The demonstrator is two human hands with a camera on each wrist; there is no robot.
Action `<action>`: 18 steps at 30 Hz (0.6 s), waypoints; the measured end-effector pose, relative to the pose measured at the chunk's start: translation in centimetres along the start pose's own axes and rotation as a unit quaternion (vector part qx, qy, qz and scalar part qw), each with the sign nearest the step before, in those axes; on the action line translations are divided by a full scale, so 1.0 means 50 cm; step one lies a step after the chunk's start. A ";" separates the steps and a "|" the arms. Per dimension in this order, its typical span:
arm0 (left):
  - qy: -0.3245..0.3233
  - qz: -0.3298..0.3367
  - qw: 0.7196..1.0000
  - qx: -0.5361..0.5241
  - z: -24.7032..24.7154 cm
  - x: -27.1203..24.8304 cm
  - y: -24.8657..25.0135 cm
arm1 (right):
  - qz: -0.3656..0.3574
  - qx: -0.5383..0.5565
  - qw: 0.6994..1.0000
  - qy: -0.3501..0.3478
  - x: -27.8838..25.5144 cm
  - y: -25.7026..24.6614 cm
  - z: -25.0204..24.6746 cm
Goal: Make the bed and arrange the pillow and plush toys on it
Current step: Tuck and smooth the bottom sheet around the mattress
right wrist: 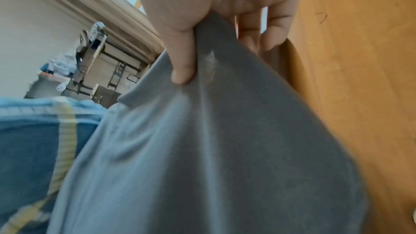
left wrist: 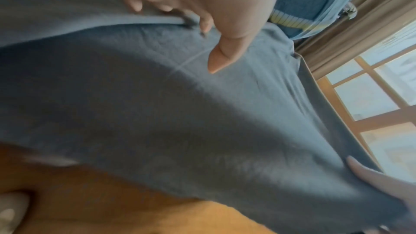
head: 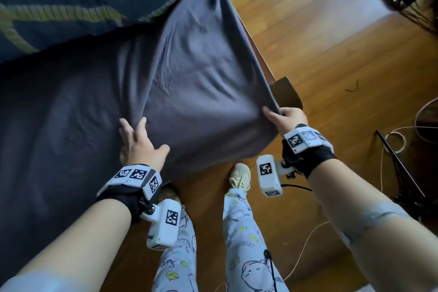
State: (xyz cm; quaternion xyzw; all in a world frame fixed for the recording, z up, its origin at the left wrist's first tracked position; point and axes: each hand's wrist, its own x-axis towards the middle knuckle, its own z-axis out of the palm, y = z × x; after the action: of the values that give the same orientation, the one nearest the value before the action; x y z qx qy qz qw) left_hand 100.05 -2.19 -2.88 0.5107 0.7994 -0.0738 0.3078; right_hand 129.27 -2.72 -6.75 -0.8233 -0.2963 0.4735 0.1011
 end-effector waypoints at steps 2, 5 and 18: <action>0.009 0.020 1.000 0.014 0.008 -0.009 0.013 | 0.027 0.003 0.999 0.037 0.008 0.031 -0.040; -0.028 0.039 0.997 0.052 0.020 -0.010 0.026 | 0.072 -0.033 0.994 0.078 0.022 0.063 -0.093; -0.081 0.041 0.994 0.065 0.037 -0.014 0.023 | -0.087 -0.197 0.976 -0.001 -0.026 0.032 0.019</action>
State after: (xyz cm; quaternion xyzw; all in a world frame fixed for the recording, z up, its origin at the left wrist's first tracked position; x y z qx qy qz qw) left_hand 102.00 -2.99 -3.75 0.5543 0.7436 -0.1541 0.3407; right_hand 128.59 -4.85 -7.04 -0.7975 -0.4547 0.3958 -0.0226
